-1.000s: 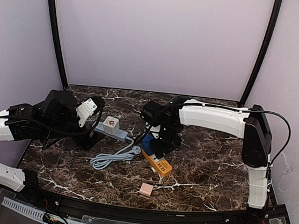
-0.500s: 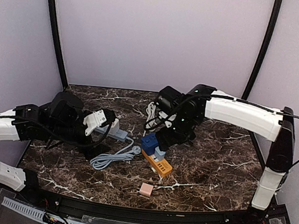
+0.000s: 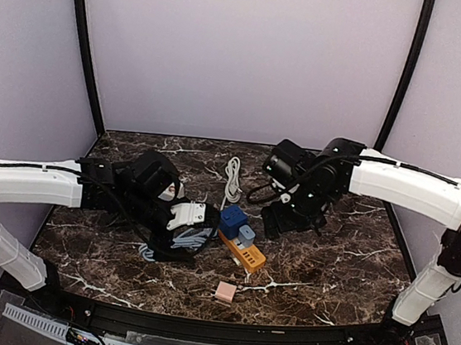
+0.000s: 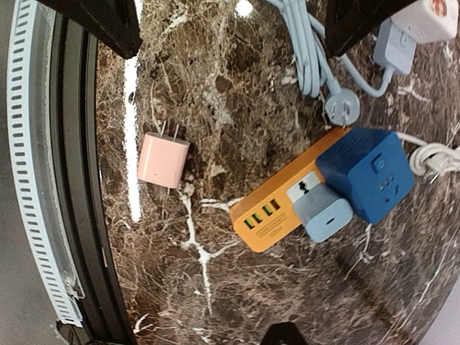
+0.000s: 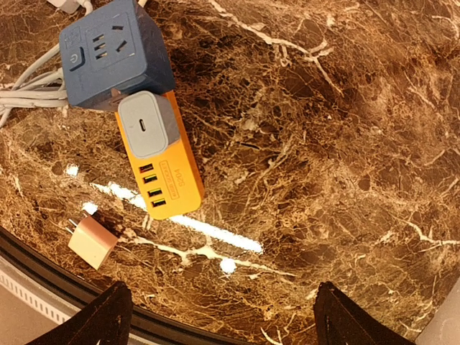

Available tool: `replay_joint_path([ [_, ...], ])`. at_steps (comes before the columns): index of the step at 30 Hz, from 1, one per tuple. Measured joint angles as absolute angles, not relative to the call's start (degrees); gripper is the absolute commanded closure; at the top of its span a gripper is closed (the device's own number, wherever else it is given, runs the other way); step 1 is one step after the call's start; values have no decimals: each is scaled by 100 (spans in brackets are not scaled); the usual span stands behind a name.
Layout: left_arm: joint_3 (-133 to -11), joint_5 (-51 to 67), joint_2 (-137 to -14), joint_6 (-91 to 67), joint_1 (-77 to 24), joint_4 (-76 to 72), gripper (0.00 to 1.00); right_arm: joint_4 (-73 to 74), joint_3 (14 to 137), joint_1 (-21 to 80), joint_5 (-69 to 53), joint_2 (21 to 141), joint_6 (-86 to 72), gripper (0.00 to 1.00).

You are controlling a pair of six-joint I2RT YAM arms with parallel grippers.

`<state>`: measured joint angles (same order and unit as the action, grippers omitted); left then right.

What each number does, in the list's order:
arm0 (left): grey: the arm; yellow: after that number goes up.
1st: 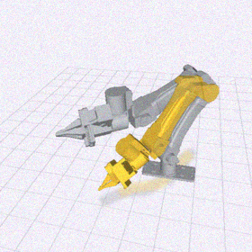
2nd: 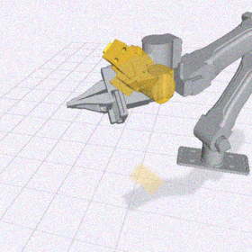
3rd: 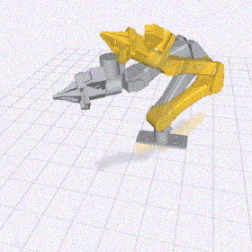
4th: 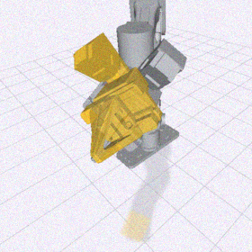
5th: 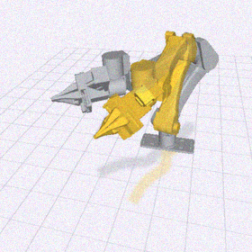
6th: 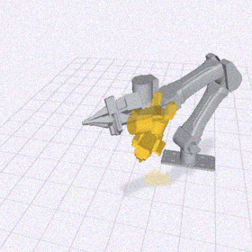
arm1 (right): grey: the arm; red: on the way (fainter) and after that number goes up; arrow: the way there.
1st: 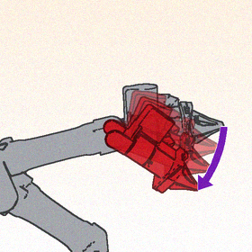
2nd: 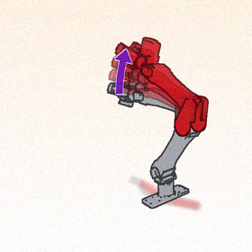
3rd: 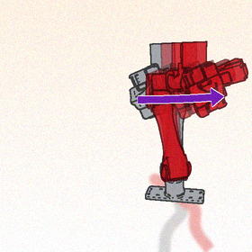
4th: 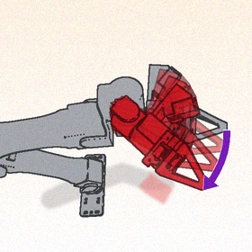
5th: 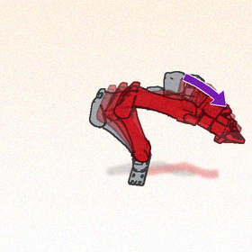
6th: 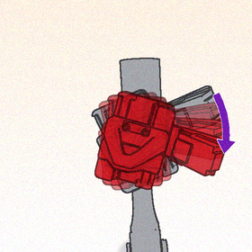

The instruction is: Insert the plug

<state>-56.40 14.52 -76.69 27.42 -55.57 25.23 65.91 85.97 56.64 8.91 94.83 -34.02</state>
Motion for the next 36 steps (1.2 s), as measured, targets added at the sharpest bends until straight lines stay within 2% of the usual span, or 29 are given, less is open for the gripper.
replay_joint_path([
  [10, -6504, 1957, -9159, 3701, -6169, 2915, 16, 6556, 8193, 5664, 906, 9107, -3756, 14],
  [20, -7242, 1970, -10368, 3865, -6475, 3127, 22, 6560, 8023, 5664, 967, 8785, -3957, 14],
  [36, -7599, 1096, -10971, 3382, -6720, 3168, 24, 6560, 8020, 5664, 1013, 8842, -3931, 14],
])
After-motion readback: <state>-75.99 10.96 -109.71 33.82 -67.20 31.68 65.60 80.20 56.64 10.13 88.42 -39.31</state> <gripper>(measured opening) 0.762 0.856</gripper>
